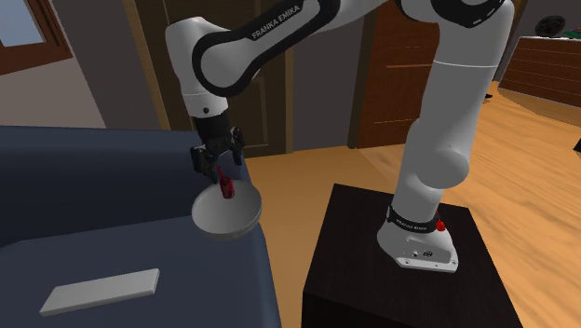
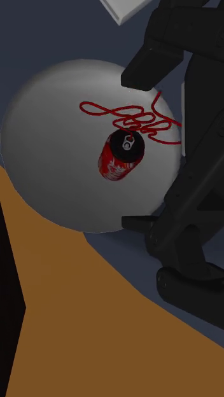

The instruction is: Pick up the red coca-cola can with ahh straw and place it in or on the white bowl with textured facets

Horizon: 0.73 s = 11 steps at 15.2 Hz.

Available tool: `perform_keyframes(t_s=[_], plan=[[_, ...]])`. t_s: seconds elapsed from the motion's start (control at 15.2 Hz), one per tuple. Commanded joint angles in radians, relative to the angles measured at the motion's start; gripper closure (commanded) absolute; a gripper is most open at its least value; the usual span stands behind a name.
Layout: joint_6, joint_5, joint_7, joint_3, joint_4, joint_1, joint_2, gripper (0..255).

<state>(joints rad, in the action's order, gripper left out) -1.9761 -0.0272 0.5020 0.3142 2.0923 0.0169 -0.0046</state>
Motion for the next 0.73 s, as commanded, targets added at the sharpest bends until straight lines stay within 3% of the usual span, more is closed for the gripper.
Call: perform_keyframes(t_s=[0.0, 0.13, 0.66], plan=[[0.053, -0.004, -0.003, -0.001, -0.040, 0.001, -0.014, 0], [0.113, -0.005, -0.005, -0.003, -0.091, 0.002, -0.022, 0], [0.113, -0.005, -0.005, -0.003, -0.091, 0.002, -0.022, 0]])
